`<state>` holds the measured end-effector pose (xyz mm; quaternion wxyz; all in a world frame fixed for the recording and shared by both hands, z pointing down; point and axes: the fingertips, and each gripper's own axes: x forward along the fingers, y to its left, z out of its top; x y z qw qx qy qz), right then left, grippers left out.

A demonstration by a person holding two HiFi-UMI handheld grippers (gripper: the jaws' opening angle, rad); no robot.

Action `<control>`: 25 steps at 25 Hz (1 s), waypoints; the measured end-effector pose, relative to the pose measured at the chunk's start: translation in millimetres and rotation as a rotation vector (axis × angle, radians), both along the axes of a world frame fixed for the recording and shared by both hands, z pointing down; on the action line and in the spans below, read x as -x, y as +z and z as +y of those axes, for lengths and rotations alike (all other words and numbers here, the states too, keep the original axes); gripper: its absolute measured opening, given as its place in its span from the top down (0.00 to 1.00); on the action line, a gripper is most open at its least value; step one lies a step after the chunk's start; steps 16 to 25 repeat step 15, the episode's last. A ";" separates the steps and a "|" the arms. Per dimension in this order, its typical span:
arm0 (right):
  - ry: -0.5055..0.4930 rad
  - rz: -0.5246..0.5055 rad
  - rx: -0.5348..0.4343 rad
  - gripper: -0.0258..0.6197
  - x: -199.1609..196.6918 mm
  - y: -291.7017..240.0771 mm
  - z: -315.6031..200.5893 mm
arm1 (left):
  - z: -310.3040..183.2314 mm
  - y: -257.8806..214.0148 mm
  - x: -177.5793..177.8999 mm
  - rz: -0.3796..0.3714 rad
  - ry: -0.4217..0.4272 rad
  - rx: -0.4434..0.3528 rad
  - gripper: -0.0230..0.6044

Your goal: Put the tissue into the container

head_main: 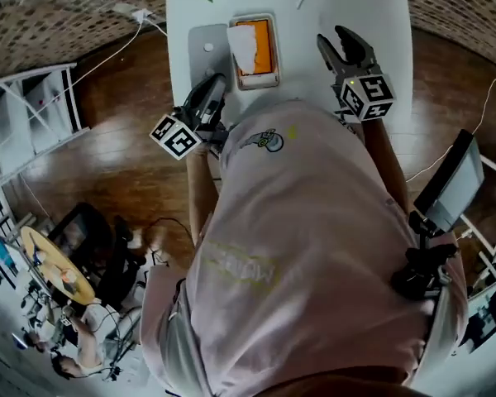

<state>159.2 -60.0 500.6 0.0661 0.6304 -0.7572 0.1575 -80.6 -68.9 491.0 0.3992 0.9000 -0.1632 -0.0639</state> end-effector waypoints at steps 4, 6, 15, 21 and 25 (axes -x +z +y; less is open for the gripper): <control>0.046 0.035 -0.044 0.67 -18.6 -8.9 -6.0 | -25.3 3.8 -39.3 -0.151 0.036 -0.067 0.96; 0.051 0.034 -0.051 0.67 -26.3 -4.3 -11.4 | -35.1 7.7 -50.5 -0.174 0.006 -0.078 0.96; 0.101 0.023 -0.043 0.67 -46.4 -14.9 -2.3 | -32.1 -1.6 -69.4 -0.233 0.003 -0.099 0.96; 0.101 0.023 -0.043 0.67 -46.4 -14.9 -2.3 | -32.1 -1.6 -69.4 -0.233 0.003 -0.099 0.96; 0.101 0.023 -0.043 0.67 -46.4 -14.9 -2.3 | -32.1 -1.6 -69.4 -0.233 0.003 -0.099 0.96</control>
